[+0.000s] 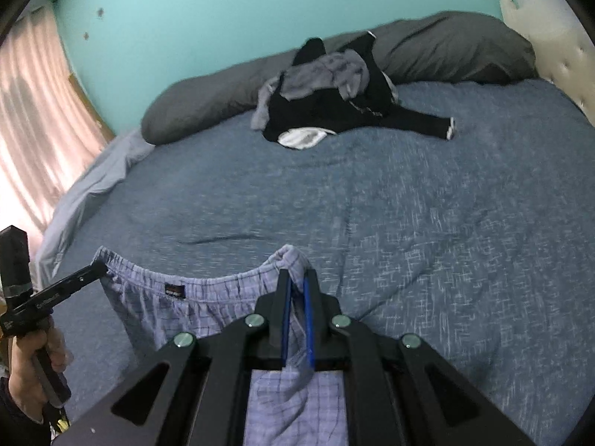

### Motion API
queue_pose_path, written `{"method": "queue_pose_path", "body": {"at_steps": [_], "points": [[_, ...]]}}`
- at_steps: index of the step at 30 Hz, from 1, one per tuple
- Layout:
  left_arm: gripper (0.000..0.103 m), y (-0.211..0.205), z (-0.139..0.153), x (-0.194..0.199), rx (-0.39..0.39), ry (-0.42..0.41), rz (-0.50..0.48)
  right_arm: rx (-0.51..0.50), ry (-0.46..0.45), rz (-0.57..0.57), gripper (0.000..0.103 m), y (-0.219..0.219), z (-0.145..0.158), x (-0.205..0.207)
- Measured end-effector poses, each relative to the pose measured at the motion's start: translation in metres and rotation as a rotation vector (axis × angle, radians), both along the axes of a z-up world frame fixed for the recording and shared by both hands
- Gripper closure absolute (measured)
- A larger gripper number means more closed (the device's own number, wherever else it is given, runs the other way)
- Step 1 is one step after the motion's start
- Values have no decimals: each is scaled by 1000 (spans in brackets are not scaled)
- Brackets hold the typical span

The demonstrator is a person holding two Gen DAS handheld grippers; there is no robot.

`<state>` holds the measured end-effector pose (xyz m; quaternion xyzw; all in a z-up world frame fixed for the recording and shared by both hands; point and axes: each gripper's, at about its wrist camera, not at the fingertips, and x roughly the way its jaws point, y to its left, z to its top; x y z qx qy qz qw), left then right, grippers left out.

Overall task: Fold clothes
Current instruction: 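Lift the plaid shorts by the waistband with both tools, then lower the shorts onto the bed and open both tools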

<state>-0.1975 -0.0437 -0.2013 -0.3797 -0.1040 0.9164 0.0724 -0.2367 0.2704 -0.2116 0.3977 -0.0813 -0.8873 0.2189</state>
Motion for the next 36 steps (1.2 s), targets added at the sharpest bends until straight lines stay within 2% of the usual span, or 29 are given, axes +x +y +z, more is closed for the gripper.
{"method": "queue_pose_path", "body": {"at_steps": [8,14,19,26,30,31,33,34,36], "points": [[96,6,-40,-31,-7,-81,-23,-18,-131,-64,97,7,-51,-39],[96,7,-60,-49,-4,-116,-23,2,-196,-56,97,0,-81,-57],[96,2,-65,-63,13,-128,-8,-20,-205,-66,97,3,-89,-68],[96,5,-60,-72,-11,-124,-17,-41,-205,-62,97,0,-91,-81],[94,6,-71,-82,7,-193,-64,-71,-237,-32,96,1,-95,-90],[94,5,-72,-81,7,-200,-71,-81,-244,-48,94,6,-95,-90],[93,1,-72,-80,18,-207,-72,-122,-256,-75,79,17,-96,-90],[89,-4,-71,-79,44,-209,-61,-134,-255,-91,62,22,-94,-89],[77,-15,-68,-77,94,-212,-39,-155,-249,-123,59,34,-89,-83]]}}
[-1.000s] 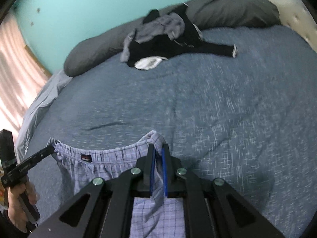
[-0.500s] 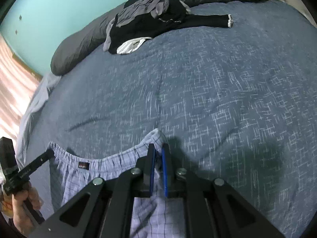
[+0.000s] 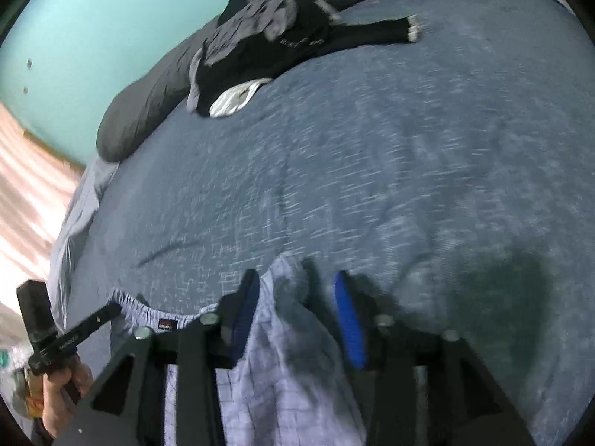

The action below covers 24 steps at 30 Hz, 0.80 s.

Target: Fold clothes

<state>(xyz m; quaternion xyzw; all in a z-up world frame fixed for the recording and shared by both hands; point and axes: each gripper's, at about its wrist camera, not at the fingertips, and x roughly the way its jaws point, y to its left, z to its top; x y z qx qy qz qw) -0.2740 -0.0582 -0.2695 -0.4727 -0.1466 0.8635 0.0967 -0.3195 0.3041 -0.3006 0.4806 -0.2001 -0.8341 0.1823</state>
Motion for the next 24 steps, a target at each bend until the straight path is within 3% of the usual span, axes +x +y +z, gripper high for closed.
{"method": "queue_pose_path", "body": {"at_steps": [2,6,11,16,21,24], "points": [[60,-6,5,4,16,4,17,-30,16,-23,59,10,7,10],[59,-17,17,28,20,21,11,-81,36,-39,59,25,18,47],[59,-31,10,69,26,14,22,-119,16,-95,59,39,11,102],[59,-36,4,107,34,31,61,-3,20,-120,59,37,7,144],[59,-37,0,130,77,42,93,86,49,-54,59,17,11,164],[59,-33,-3,135,48,40,89,148,78,-27,61,5,13,171]]}}
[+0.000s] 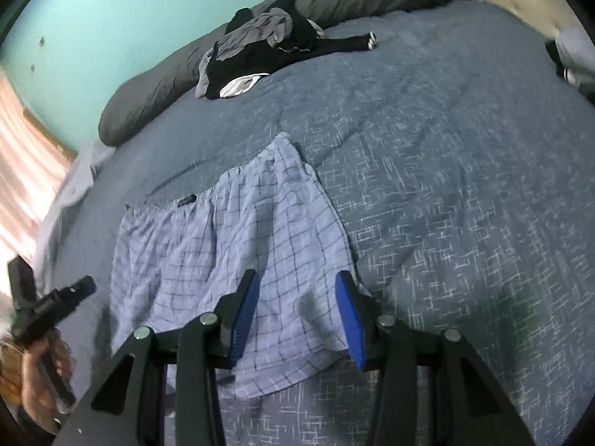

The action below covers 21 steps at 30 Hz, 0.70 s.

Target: Fold clothes

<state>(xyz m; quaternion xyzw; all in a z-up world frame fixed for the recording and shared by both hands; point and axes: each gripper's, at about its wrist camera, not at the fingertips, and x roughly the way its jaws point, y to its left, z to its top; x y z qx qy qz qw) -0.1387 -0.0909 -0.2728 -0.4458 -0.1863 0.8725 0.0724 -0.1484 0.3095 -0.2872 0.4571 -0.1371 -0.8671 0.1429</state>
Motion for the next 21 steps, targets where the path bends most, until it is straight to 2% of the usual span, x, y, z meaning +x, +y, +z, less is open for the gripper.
{"method": "queue_pose_path", "body": {"at_steps": [6,9,11,13,16,21], "points": [[59,1,-5,8,-9,11,3,65,-41,44,64,-10,-19,0],[59,-3,-11,7,-2,5,14,66,-75,41,72,-9,-33,-5],[59,-5,-13,7,4,1,15,49,-100,18,82,-4,-41,-8],[59,-6,-13,5,11,2,18,64,-109,16,87,-3,-47,-11],[59,-6,-14,3,11,6,21,53,-108,12,95,-3,-47,-13],[59,-3,-16,2,8,2,8,24,-68,-7,97,6,-35,-14]]}}
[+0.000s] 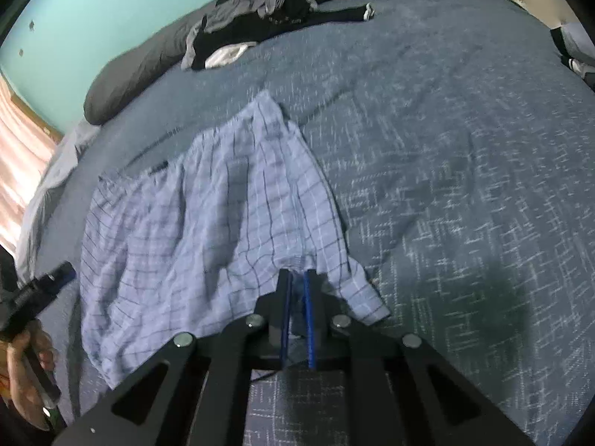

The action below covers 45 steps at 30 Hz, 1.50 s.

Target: Fold clothes

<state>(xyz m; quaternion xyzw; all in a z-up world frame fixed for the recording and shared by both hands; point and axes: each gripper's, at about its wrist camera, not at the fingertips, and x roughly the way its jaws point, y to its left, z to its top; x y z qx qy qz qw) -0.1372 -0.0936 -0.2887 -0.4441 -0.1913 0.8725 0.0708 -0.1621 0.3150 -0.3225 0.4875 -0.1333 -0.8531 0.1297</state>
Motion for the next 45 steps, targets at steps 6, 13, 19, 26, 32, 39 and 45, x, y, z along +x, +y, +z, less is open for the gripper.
{"method": "queue_pose_path", "body": {"at_steps": [6,13,19,26,32,39,45], "points": [[48,-8,-4,1,57,-18,32,-88,27,-77,97,28,10,1],[47,-13,-6,2,43,-19,48,-213,-4,-175,97,67,-2,-1],[48,-8,-10,1,15,-27,13,-244,-10,-197,97,68,-3,-4],[82,8,-19,-3,-5,-52,-79,-258,-25,-204,97,69,-7,-6],[102,9,-19,-2,-5,-46,-74,-268,-26,-206,97,69,-7,-7],[101,-6,-14,-7,-8,-27,-46,-277,-35,-207,97,68,-9,-7],[77,-1,-27,-12,-11,-77,-64,-279,-39,-208,97,68,-10,-8]]}}
